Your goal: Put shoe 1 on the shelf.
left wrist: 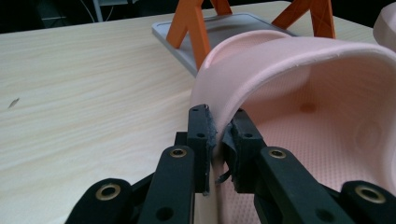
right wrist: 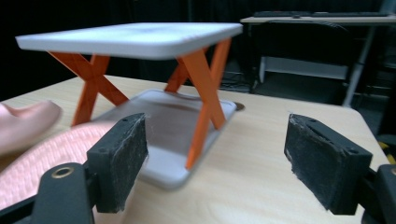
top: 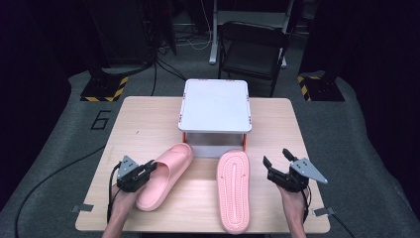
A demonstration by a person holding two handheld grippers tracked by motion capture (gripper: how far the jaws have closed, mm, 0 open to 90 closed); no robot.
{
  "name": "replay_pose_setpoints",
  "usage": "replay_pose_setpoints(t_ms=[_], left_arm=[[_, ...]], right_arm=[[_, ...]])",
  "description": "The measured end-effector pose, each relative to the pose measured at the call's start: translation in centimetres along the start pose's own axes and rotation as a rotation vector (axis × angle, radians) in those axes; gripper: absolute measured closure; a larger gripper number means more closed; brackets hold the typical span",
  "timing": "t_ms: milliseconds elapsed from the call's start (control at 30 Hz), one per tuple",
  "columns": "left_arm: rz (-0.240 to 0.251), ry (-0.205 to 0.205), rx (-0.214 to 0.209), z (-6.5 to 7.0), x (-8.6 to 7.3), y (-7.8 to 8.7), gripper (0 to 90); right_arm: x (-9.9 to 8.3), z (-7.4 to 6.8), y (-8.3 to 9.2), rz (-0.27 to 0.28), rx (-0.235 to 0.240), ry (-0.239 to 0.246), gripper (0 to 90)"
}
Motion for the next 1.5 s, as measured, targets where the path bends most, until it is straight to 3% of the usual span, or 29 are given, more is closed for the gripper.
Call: replay_pose_setpoints(t_ms=[33,133,233,333,433,500,633,833,933,1200,1333,1500], left_arm=[[-0.007,-0.013,0.002,0.2,0.2,-0.5,80.6],[-0.009,-0.018,0.007,0.7,0.6,-1.7,80.5],[-0.005,-0.018,0.014,1.5,1.2,-3.3,80.6],[-0.011,-0.027,0.024,1.9,1.7,-4.6,80.5],[-0.028,-0.02,0.028,2.1,1.9,-5.5,80.5],[-0.032,-0.006,0.04,2.3,2.0,-6.6,80.6],[-0.032,0.008,0.054,2.5,2.2,-7.8,80.5],[-0.017,0.055,0.072,2.7,2.6,-9.3,80.6],[-0.007,0.11,0.09,2.6,2.5,-10.4,80.5],[-0.016,0.111,0.117,3.0,2.7,-11.9,77.4],[0.002,0.139,0.077,3.4,2.9,-12.4,70.8],[0.007,0.13,0.089,3.1,3.2,-12.6,71.6]], right_arm=[[1.5,-0.4,-1.3,0.008,0.026,0.014,21.3],[2.8,-0.9,-2.5,0.014,0.054,0.001,21.3],[5.0,-2.1,-5.5,-0.005,0.118,-0.033,21.3],[6.1,-3.1,-8.0,-0.04,0.145,0.044,23.0],[6.4,-3.8,-9.6,-0.06,0.169,0.078,24.0],[6.4,-4.7,-11.6,-0.092,0.19,0.136,26.0],[6.1,-4.9,-13.0,-0.117,0.199,0.132,27.2],[5.2,-4.4,-13.9,-0.141,0.211,0.049,26.7],[5.2,-4.3,-13.8,-0.14,0.215,0.051,26.4],[5.2,-4.3,-13.8,-0.15,0.22,0.053,25.8],[5.2,-4.4,-13.8,-0.152,0.217,0.049,25.8],[5.2,-4.4,-13.9,-0.148,0.217,0.057,25.6]])
Point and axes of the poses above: each handheld gripper's, and its own axes: y roughly backward along the jaws, x roughly out of its top, z roughly to its right, the point moved 9 cm from there along -y, roughly forward along the jaws, and after that the axes turned 4 degrees about z, right-handed, at the moved point
